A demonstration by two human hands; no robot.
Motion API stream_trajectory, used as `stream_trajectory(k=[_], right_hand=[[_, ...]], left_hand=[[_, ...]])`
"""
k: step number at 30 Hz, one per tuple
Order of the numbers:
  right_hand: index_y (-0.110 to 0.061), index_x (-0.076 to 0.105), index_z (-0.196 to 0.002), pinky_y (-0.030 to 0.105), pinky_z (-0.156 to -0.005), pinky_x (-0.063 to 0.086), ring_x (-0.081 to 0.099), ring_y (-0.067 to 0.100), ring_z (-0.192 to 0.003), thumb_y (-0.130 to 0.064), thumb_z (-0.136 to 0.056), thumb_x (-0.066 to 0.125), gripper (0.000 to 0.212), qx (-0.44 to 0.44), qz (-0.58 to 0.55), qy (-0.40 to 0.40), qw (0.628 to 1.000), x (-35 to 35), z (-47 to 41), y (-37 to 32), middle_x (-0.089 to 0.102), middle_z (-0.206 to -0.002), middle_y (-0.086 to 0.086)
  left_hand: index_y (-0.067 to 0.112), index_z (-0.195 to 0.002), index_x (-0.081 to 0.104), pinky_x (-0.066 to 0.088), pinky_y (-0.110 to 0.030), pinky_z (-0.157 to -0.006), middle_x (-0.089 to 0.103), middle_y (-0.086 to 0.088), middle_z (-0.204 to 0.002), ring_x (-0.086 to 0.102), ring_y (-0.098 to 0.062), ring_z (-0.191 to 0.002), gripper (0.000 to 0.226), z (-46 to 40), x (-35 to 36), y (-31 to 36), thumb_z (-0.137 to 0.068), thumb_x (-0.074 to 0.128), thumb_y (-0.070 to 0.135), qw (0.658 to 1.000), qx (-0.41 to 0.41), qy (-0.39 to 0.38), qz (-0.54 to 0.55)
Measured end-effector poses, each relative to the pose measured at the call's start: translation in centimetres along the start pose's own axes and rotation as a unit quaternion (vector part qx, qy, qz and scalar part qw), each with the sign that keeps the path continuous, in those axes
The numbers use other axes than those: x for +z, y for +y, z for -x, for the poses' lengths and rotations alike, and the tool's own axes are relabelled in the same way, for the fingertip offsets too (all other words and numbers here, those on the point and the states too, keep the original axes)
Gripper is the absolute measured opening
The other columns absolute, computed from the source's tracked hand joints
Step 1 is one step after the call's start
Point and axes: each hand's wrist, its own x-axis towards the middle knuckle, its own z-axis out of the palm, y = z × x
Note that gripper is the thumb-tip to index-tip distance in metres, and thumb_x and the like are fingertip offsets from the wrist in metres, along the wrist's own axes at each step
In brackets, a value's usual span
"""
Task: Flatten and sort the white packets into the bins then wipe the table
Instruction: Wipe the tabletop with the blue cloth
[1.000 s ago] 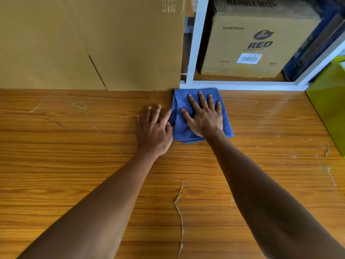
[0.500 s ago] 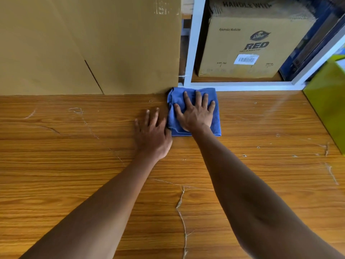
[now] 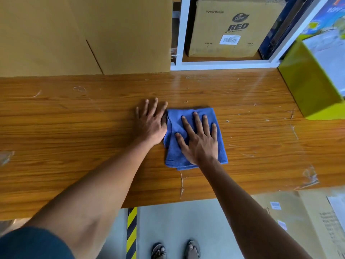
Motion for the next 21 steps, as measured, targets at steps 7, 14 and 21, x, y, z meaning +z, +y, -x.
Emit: stream_trajectory(k=[7,14,21], right_hand=[[-0.048,0.003,-0.163,0.059,-0.126,-0.002,-0.006,0.03,-0.161,-0.084,-0.094,0.009,0.079,0.026,0.018,-0.006,0.999,-0.8,-8.0,0.3,-0.002,-0.175,-0.003],[-0.046,0.002,-0.164,0.06,-0.126,0.0,-0.006,0.031,-0.16,-0.083,-0.093,0.007,0.08,0.017,0.022,-0.026,0.999,-1.1,-11.2,0.5,-0.003,-0.175,0.0],[-0.049,0.001,-0.163,0.058,-0.127,-0.001,-0.007,0.027,-0.161,-0.082,-0.097,0.01,0.075,-0.017,0.019,-0.01,1.0,-0.1,2.7,2.1,-0.003,-0.175,-0.005]], left_hand=[[0.047,-0.165,0.0,-0.006,-0.061,-0.128,-0.014,0.008,-0.175,-0.015,-0.025,-0.162,0.059,2.7,1.2,0.5,-0.107,0.009,0.058,0.999,-0.022,0.019,0.015],[0.048,-0.165,0.007,-0.003,-0.062,-0.128,-0.007,0.008,-0.176,-0.01,-0.025,-0.163,0.059,2.3,1.4,0.2,-0.108,0.009,0.059,0.999,-0.011,0.046,0.015],[0.048,-0.165,0.013,-0.001,-0.06,-0.128,0.001,0.009,-0.177,-0.001,-0.026,-0.163,0.059,2.5,1.3,0.7,-0.108,0.023,0.055,0.998,-0.026,0.045,0.017]])
